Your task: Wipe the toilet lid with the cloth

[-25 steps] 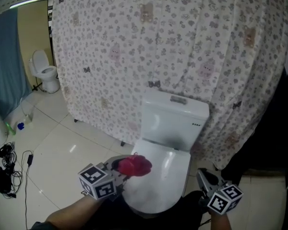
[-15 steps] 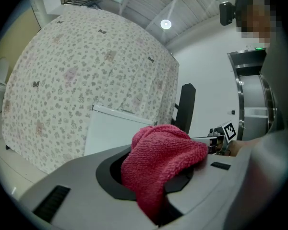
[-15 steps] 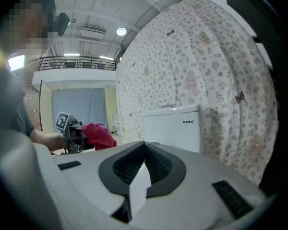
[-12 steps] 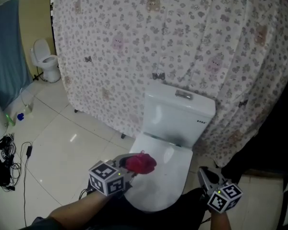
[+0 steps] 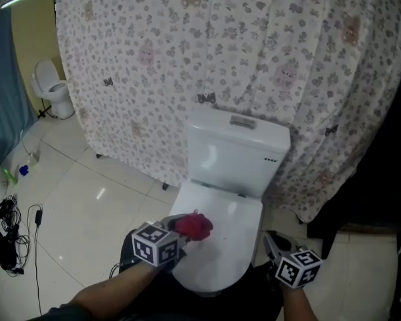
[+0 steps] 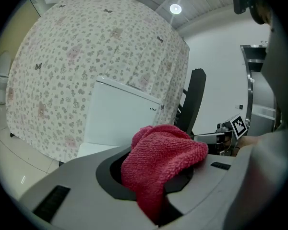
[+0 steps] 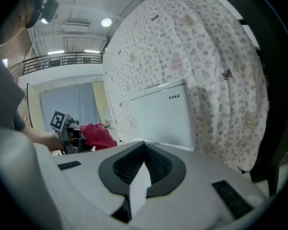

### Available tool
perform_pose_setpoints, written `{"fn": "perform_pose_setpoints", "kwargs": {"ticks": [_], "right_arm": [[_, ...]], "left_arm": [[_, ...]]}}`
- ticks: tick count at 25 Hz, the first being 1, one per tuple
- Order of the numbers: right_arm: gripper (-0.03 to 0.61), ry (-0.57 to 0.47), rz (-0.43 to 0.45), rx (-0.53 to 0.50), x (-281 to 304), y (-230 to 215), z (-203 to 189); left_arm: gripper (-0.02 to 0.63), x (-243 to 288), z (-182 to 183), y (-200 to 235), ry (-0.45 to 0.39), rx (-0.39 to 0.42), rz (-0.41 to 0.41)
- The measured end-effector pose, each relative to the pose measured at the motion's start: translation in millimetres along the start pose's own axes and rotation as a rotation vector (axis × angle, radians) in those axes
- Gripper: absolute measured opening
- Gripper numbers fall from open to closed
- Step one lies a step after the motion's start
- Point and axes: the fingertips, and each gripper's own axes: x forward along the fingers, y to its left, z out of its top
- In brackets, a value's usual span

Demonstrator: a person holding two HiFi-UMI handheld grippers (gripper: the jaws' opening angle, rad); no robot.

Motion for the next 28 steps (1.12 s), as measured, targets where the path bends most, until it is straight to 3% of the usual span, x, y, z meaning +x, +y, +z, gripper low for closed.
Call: {"fn": "perform_pose_setpoints", "kwargs": {"ticks": [11, 28], "right_arm": [[0.005, 0.146, -0.055, 0.053, 38, -14, -52], [0.005, 0.214, -0.108, 0.158, 57, -30, -98]], "left_arm": [[0.078, 49, -66, 16, 0.15, -0.033, 0.028], [0.078, 78, -119, 24, 0.276, -0.031, 0.051]]}}
